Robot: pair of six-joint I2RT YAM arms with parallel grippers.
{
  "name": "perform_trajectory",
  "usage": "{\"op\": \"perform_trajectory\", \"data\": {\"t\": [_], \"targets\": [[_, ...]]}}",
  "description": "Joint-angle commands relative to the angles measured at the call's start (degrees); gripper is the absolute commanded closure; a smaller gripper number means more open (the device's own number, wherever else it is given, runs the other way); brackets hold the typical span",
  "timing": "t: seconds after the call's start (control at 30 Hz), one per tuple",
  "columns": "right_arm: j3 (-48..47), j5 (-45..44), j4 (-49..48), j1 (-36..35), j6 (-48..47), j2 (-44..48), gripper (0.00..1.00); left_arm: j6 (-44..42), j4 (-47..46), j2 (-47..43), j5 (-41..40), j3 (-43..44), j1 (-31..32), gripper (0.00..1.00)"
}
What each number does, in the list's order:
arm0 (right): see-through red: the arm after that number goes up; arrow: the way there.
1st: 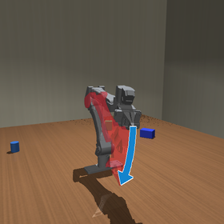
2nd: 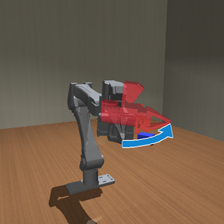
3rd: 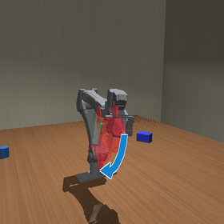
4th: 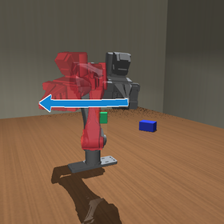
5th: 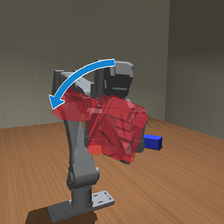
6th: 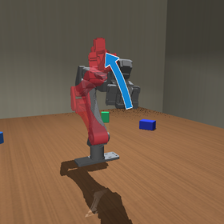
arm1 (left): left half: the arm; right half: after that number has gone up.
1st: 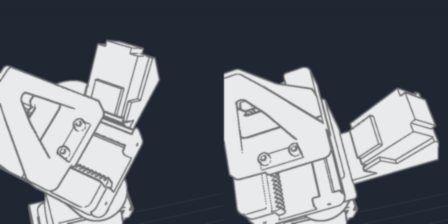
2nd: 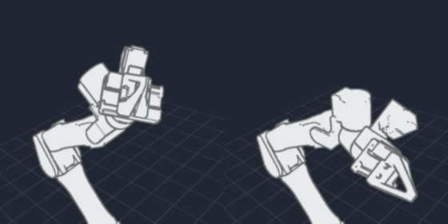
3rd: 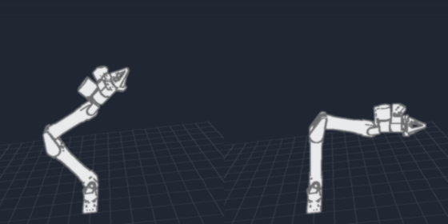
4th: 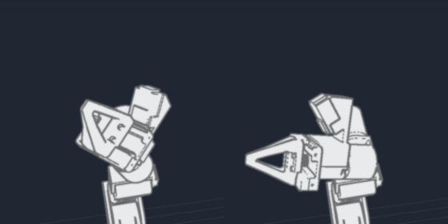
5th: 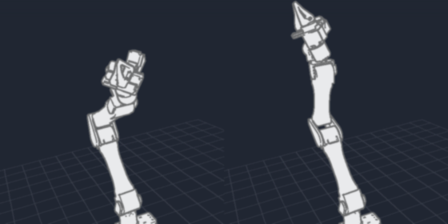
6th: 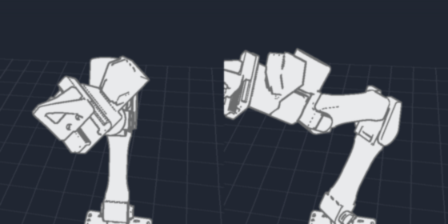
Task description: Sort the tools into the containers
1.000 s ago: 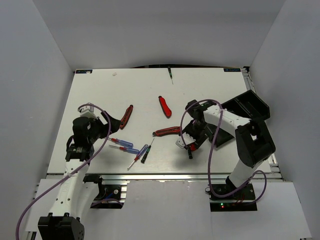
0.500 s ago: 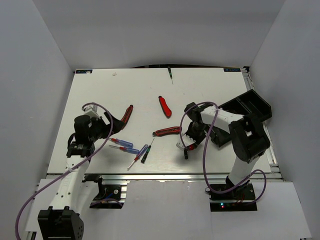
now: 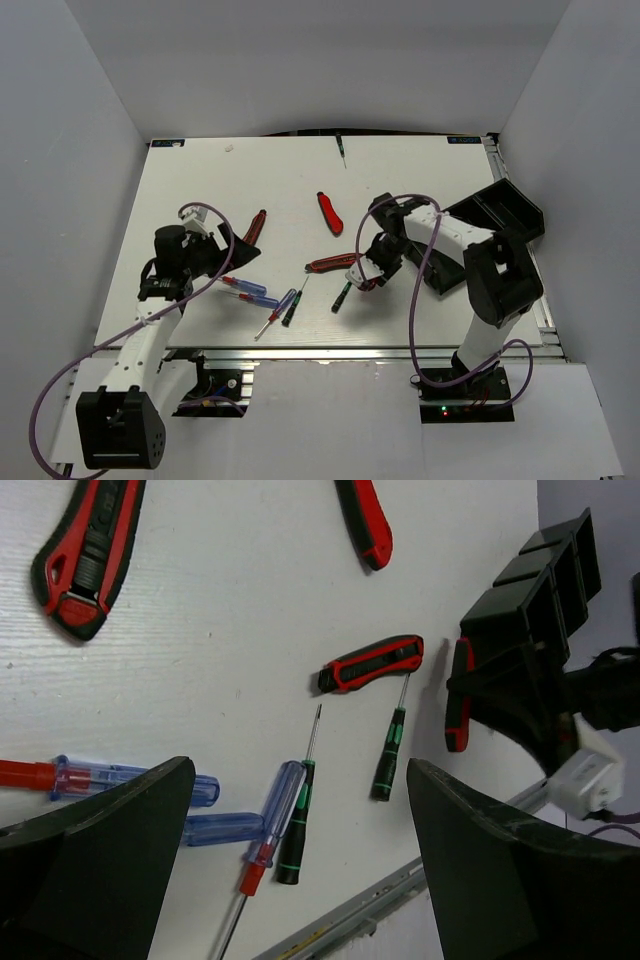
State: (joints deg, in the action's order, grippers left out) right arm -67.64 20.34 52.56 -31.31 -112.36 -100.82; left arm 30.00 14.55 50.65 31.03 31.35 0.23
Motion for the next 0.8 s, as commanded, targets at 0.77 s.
{"op": "perform_trajectory", "data": {"t": [0.77], "targets": [[0.9,9.21,-22.4,28.05,79.22,17.75,0.79,-15.84,-9.88,15.68,-7.91,8.1,23.05,0.09]]}}
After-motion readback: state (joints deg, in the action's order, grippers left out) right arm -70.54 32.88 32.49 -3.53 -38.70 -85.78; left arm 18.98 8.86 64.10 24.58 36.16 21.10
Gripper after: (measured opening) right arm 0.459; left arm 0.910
